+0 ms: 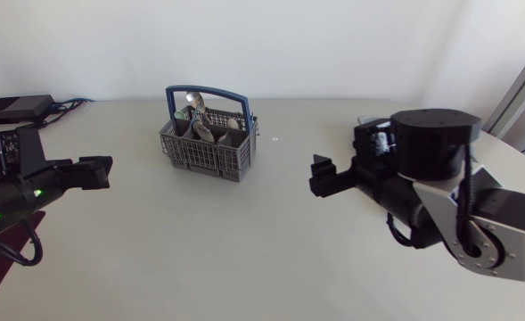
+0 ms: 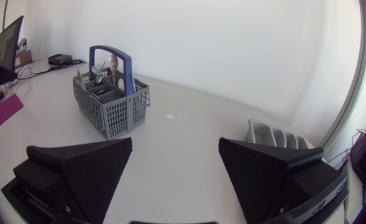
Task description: Sort the cutlery from the basket into the organizer compartments.
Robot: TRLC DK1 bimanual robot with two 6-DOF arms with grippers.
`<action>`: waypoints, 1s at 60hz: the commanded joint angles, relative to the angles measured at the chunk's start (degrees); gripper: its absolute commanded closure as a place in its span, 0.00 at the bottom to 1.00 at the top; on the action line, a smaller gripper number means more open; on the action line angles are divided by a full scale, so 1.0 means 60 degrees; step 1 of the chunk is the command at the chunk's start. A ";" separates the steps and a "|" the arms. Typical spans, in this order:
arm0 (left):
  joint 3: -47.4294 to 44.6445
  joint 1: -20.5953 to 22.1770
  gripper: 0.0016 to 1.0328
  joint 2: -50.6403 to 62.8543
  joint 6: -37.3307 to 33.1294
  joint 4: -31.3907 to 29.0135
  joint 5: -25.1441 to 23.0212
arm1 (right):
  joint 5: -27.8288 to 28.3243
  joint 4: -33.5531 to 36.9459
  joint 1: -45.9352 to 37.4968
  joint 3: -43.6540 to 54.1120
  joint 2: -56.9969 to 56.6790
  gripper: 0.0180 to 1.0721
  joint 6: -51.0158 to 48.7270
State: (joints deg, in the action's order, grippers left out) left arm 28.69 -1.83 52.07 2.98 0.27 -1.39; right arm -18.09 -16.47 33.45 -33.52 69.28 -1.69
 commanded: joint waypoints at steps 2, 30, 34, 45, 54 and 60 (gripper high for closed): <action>0.0727 -0.0165 0.07 0.0828 -0.0263 -0.0221 -0.0076 | -0.0120 0.0255 0.0255 -0.0771 0.0978 0.05 -0.0099; 0.2572 -0.0516 0.07 0.4226 -0.3412 -0.0763 -0.1160 | 0.0876 0.3155 0.0416 -0.5034 0.4509 0.08 -0.0831; 0.2646 -0.0751 0.07 0.4417 -0.3398 -0.0617 -0.1951 | 0.0920 0.3946 0.0489 -0.5649 0.4890 0.09 -0.1168; 0.2777 -0.0897 0.07 0.5178 -0.3412 -0.0133 -0.2625 | 0.1315 0.2877 0.0636 -0.6015 0.5534 0.21 -0.1710; 0.2689 -0.0897 0.07 0.5442 -0.3398 0.0233 -0.2742 | 0.2560 0.2364 0.0050 -0.6792 0.5974 0.28 -0.1856; 0.2602 -0.0868 0.07 0.5442 -0.3398 0.0423 -0.2757 | 0.2707 0.2393 -0.0185 -0.7363 0.6223 0.28 -0.1871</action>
State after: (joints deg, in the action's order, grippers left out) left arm 43.99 -6.96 84.07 -16.58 1.69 -17.34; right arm -2.70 -1.58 33.50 -74.74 104.99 -12.10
